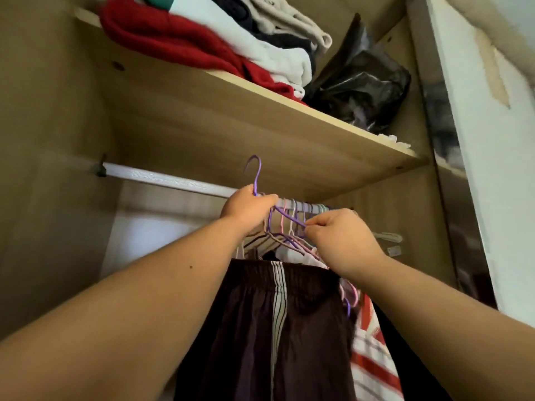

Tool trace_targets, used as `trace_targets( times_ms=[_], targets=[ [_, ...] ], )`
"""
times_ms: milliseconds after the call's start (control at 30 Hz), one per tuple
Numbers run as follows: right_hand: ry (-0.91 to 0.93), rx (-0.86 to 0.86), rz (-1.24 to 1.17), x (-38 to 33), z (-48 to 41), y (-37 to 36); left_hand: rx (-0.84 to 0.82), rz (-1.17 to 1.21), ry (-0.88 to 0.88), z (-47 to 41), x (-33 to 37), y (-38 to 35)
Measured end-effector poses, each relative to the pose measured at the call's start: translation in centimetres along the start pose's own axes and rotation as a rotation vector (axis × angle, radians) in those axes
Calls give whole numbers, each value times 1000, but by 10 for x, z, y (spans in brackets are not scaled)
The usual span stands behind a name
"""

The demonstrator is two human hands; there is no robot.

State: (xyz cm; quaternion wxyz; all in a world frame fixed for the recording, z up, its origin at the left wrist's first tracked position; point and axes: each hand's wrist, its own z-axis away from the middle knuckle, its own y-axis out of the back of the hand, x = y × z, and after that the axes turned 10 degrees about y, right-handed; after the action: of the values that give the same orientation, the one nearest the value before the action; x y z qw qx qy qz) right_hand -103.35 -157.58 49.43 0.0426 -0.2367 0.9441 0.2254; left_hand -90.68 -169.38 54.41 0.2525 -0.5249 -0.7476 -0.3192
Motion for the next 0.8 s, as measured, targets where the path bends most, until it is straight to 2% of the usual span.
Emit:
trace_targets(
  times_ms=[100, 233, 400, 667, 800],
  targets=[
    [20, -19, 8, 9, -23, -30, -13, 3, 2, -21, -22, -7],
    [-7, -20, 1, 24, -35, -62, 4, -114, 47, -37, -46, -14],
    [-78, -43, -52, 32, -38, -84, -121, -210, 81, -46, -59, -14],
    [-89, -68, -47, 40, -22, -92, -186, -266, 82, -34, -69, -30],
    [-17, -85, 41, 28, -5, -73, -131, -237, 35, 6, -55, -36]
  ],
)
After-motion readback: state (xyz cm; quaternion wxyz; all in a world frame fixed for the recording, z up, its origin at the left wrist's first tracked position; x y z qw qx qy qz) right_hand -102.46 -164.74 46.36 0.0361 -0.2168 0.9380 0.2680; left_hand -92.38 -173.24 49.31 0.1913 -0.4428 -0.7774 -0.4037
